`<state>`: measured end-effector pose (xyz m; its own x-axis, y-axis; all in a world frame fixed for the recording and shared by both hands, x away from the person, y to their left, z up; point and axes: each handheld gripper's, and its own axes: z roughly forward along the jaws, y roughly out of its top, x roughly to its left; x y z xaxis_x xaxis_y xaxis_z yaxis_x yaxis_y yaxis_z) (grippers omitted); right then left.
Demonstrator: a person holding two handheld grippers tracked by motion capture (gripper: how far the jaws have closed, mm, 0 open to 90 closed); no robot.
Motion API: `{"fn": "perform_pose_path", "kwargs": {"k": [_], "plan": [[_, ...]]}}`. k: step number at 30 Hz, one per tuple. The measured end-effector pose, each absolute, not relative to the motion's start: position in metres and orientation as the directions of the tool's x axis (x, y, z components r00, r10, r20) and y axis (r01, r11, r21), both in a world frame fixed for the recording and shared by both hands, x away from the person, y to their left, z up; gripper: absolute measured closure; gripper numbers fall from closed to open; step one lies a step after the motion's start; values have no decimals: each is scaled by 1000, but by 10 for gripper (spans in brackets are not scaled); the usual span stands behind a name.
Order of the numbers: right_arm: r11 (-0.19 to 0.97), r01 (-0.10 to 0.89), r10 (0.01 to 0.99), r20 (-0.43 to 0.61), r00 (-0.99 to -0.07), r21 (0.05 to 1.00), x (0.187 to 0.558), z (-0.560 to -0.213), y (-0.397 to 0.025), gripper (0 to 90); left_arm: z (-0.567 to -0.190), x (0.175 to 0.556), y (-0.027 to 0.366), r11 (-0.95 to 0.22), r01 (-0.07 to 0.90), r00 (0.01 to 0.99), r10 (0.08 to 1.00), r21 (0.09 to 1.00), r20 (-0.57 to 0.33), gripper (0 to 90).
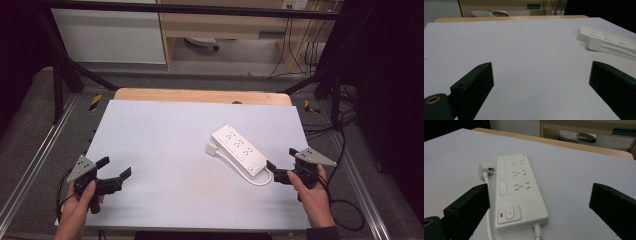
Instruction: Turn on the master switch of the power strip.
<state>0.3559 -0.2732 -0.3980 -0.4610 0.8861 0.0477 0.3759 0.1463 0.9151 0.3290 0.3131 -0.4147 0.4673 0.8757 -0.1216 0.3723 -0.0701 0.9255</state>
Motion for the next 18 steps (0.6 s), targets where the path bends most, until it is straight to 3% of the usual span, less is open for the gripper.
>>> {"fn": "perform_pose_path", "kwargs": {"k": [18], "plan": [[165, 503, 913, 61, -402, 848, 360, -434, -307, 39, -415, 329, 313, -72, 373, 466, 877, 925, -120, 57]]}}
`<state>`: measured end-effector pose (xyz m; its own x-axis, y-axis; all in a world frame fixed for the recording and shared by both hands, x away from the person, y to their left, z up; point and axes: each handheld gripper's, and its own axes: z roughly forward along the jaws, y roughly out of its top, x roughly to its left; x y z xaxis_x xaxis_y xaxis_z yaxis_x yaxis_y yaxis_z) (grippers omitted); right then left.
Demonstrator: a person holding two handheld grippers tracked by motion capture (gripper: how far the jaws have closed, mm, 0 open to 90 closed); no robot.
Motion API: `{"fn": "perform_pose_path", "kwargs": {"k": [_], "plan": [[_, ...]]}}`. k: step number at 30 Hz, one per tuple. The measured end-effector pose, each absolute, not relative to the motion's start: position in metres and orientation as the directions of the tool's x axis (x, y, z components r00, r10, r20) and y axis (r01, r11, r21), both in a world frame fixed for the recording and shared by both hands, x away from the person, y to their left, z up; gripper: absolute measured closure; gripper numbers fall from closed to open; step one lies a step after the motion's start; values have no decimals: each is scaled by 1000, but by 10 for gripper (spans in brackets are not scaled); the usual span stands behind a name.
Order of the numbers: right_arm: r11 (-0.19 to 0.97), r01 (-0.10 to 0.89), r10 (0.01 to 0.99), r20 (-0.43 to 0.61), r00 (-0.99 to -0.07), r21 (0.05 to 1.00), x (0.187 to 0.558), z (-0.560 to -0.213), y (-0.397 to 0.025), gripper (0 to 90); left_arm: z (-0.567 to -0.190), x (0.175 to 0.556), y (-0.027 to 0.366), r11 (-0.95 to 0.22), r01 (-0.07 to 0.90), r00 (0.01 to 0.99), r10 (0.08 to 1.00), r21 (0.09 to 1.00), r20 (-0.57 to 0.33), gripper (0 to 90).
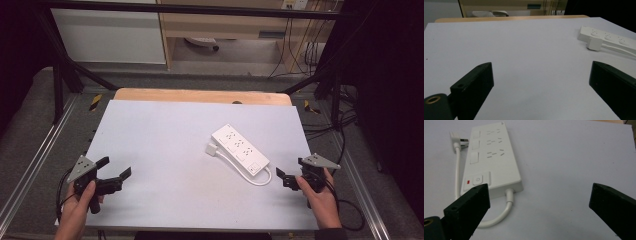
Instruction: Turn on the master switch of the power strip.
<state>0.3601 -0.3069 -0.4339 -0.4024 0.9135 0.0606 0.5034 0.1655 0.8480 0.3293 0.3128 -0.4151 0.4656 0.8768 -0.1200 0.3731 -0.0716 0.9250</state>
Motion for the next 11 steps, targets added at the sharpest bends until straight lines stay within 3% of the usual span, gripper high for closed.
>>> {"fn": "perform_pose_path", "kwargs": {"k": [11], "plan": [[183, 612, 939, 48, -341, 770, 379, -461, -304, 43, -415, 330, 311, -77, 372, 468, 876, 925, -115, 57]]}}
